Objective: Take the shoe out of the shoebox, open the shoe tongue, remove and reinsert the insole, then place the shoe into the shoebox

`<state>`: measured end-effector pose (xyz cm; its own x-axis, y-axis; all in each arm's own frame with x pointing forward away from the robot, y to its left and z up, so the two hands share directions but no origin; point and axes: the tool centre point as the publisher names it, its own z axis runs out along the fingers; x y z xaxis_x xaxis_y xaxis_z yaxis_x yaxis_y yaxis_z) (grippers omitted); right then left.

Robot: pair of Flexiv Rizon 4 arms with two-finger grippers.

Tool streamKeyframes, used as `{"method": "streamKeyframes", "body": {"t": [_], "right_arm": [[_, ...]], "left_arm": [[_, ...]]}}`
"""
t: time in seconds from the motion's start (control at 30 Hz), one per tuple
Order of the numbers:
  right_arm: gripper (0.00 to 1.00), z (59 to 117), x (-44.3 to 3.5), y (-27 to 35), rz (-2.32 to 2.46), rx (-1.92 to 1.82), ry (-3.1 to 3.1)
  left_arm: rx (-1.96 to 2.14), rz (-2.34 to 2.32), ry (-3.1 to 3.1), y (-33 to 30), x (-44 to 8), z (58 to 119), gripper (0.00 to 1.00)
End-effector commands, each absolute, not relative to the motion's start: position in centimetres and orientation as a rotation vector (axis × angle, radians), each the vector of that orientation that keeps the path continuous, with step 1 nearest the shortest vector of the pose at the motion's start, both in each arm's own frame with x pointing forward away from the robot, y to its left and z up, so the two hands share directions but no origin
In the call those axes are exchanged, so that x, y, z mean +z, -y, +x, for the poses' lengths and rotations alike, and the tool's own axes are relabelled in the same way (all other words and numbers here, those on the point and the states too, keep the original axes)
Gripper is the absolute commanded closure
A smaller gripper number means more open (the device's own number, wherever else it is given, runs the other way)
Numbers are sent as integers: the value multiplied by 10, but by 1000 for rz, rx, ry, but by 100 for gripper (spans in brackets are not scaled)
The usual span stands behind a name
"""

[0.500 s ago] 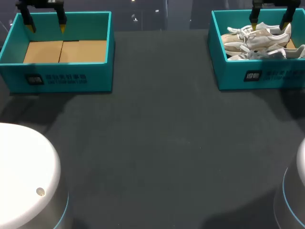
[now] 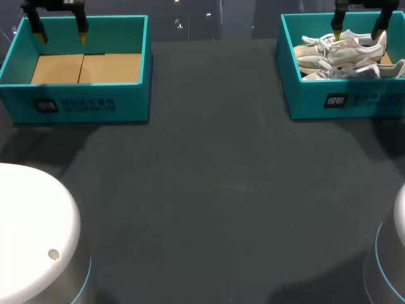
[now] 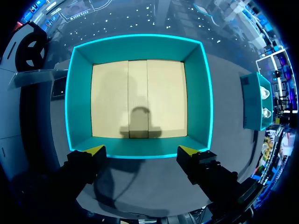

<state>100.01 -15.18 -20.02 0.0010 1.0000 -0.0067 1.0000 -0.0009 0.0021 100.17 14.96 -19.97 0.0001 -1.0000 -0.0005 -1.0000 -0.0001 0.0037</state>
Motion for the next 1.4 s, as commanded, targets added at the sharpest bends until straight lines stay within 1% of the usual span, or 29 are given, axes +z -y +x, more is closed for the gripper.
{"method": "streamKeyframes", "body": {"t": [0.03, 0.5, 1.03, 1.4], "right_arm": [[0, 1002, -202, 159, 2216, -2, -2189], [0, 1017, -218, 229, 2218, -41, -2052], [0, 1027, -255, 287, 2251, -139, -1967], [0, 1028, -283, 314, 2285, -191, -1936]], "left_arm": [[-3, 2220, 2220, -150, -200, 1001, 0], [-3, 2220, 2220, -150, -200, 1001, 0], [-3, 2220, 2220, -150, -200, 1001, 0], [-3, 2220, 2220, -150, -200, 1001, 0]]}}
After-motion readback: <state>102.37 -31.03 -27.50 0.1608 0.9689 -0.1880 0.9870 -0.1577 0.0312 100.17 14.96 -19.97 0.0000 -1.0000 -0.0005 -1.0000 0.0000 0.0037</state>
